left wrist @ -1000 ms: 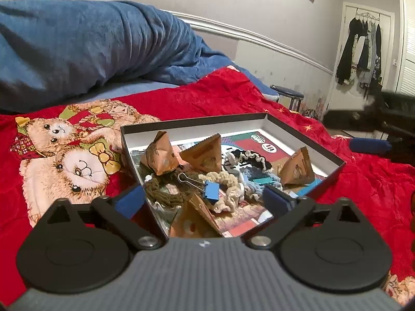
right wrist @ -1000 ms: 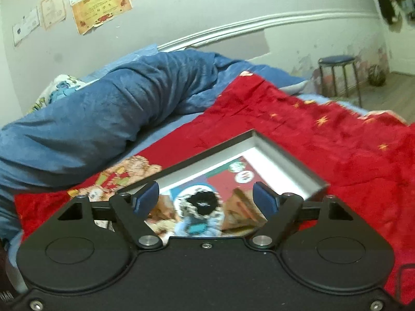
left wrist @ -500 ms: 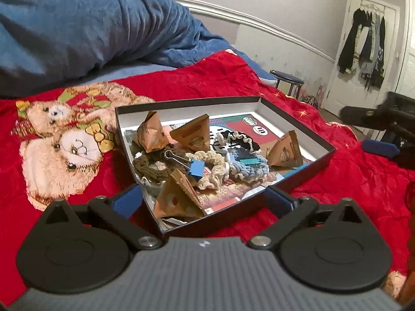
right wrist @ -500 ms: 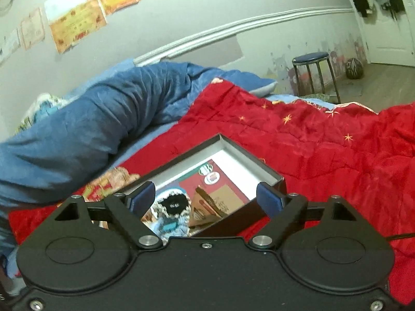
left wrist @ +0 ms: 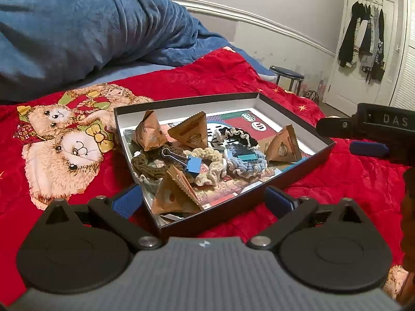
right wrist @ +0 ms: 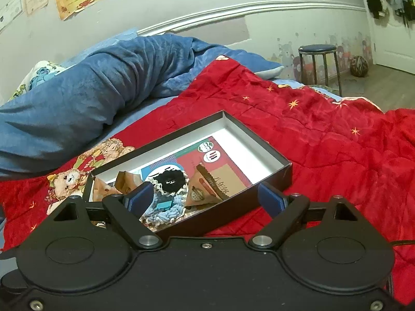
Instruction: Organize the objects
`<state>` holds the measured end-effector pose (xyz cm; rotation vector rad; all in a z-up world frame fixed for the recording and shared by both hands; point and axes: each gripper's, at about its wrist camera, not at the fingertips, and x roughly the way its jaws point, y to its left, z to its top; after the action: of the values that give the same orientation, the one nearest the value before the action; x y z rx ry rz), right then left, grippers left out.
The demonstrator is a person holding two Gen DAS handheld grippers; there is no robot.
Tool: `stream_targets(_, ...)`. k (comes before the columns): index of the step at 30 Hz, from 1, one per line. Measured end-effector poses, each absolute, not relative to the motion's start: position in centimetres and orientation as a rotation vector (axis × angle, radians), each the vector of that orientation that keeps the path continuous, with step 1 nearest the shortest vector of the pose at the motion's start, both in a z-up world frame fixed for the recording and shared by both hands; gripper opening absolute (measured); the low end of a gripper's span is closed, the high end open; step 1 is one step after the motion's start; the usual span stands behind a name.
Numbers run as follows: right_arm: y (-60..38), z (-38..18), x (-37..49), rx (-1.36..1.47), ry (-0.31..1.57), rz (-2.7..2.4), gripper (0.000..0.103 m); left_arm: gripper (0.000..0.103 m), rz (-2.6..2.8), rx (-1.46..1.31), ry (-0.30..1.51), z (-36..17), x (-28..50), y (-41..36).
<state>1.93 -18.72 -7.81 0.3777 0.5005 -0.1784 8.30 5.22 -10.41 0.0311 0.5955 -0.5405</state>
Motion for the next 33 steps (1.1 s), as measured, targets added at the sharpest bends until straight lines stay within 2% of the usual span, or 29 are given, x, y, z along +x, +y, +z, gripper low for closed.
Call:
stream_targets(5,-19.05,-7.93,1.98,0.387,0.505,-0.184,0.092,0.103,-0.516,0.042,0.574,-10.28,8.23,5.27)
stream_targets(20,-19.03,-7.65,1.96,0.378,0.515,-0.173,0.092,0.103,-0.471,0.087,0.527,-10.23,7.95,4.97)
stream_targets(33,-18.85,-7.57,2.15,0.354,0.530,-0.173,0.092,0.103,-0.488,0.055,0.571,-10.33,8.46,5.27)
